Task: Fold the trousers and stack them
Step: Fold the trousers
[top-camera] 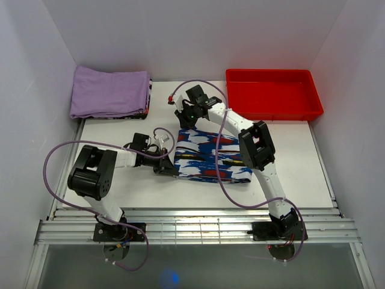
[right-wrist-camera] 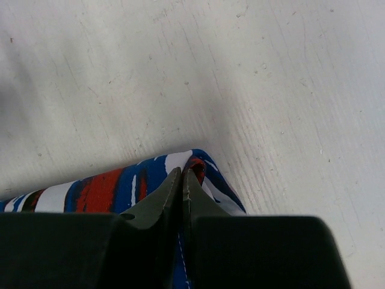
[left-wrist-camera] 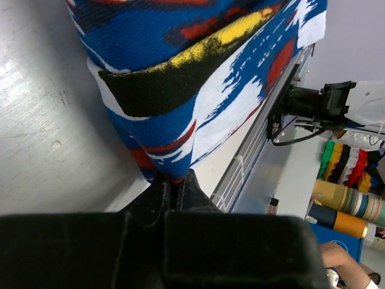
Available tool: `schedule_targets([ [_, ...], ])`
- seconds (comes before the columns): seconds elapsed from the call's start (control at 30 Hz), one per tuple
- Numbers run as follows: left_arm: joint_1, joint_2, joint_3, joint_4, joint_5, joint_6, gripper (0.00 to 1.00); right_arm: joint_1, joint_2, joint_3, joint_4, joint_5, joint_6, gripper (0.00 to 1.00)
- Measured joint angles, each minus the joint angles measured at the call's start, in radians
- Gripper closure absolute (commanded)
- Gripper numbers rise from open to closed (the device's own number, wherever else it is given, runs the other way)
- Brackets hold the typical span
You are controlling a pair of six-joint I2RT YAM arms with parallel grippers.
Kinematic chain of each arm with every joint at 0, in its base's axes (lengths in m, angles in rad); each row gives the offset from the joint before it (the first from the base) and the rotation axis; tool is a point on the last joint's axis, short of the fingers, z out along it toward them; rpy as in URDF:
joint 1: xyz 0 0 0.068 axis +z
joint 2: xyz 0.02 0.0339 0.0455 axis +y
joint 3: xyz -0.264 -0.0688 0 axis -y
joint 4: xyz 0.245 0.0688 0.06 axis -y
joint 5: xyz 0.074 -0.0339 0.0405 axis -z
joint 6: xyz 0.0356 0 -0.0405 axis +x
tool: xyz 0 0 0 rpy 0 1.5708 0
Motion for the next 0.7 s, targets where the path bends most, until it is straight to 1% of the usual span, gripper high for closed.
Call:
schedule_targets([
  [0.23,-0.003,0.007,0.011,-0.026,-0.022,0.037,1.00,-0.016,-0.002,-0.041,0.056,0.019,0.026,0.92],
  [0.47,-0.003,-0.037,-0.006,0.006,-0.077,0.060,1.00,-0.063,-0.002,-0.041,0.079,0.016,0.077,0.92],
  [0.7,-0.019,-0.044,-0.012,0.029,-0.113,0.066,1.00,-0.077,-0.002,-0.041,0.095,0.019,0.108,0.92],
])
